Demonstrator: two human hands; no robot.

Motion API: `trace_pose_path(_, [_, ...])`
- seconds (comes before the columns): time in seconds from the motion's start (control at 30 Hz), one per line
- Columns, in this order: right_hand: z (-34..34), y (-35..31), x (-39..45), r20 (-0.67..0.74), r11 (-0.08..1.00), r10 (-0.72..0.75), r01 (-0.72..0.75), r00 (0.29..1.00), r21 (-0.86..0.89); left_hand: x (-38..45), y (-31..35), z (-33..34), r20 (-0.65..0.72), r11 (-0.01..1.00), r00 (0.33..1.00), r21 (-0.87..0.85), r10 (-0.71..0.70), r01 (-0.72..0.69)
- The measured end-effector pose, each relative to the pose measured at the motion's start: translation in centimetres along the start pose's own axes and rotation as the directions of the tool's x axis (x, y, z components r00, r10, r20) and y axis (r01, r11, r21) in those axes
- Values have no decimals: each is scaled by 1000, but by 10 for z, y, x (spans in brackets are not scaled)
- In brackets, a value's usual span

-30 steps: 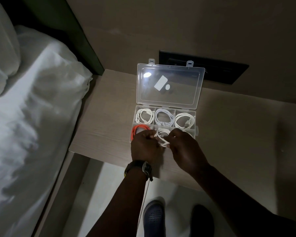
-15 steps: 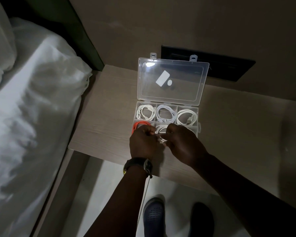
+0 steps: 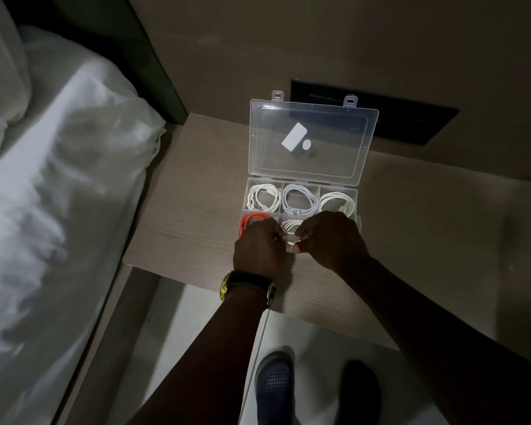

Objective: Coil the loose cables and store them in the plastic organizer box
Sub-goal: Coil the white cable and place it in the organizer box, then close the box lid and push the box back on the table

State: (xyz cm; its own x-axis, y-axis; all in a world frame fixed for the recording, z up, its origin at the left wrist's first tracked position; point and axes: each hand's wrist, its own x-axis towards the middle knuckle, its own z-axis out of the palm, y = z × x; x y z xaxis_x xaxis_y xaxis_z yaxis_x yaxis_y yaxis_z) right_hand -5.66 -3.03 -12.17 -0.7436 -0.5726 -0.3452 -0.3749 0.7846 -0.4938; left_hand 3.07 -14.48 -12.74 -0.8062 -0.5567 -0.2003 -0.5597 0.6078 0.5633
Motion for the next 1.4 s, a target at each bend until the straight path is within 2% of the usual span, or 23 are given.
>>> trace_pose_path(0.07, [0,6,-4,33,992,-125,125,992,-16,3,-1,1,33,1000,999,3,-11,11])
trace_pose_path(0.17, [12,27,-18,-7,924,-367,364,930,-114,6,-3,1,47,1000,999,2,1,-1])
trace_pose_path(0.3, [20,39,-34,-86,827,-503,450,860,-336,11,-5,6,39,1000,999,28,-12,11])
trace_pose_path(0.47, [27,39,-48,-21,790,-448,385,894,-477,10,-7,10,30,1000,1000,27,-10,9])
trace_pose_path(0.63, [24,31,-32,-7,776,-442,379,897,-504,9,-8,13,27,999,1000,46,5,-6])
trace_pose_path(0.7, [21,27,-25,10,818,-399,361,917,-448,9,-8,13,29,998,999,59,23,-25])
trace_pose_path(0.8, [15,29,-24,-65,944,-283,265,957,-199,10,-9,14,17,998,1000,54,19,-19])
trace_pose_path(0.83, [14,32,-26,-76,947,-276,258,958,-192,10,-9,15,17,998,1000,54,17,-18])
trace_pose_path(1.0, [20,35,-34,-119,874,-386,321,915,-365,12,-11,16,17,997,999,70,32,-33])
trace_pose_path(1.13, [14,35,-34,-46,811,-451,388,891,-438,11,-13,14,56,996,996,54,69,-72])
trace_pose_path(1.27, [4,45,-41,-76,835,-477,425,875,-350,9,-18,11,60,992,993,-75,102,-98])
trace_pose_path(1.4, [-5,45,-43,-223,867,-490,445,843,-226,9,-23,2,29,962,999,-270,46,-36])
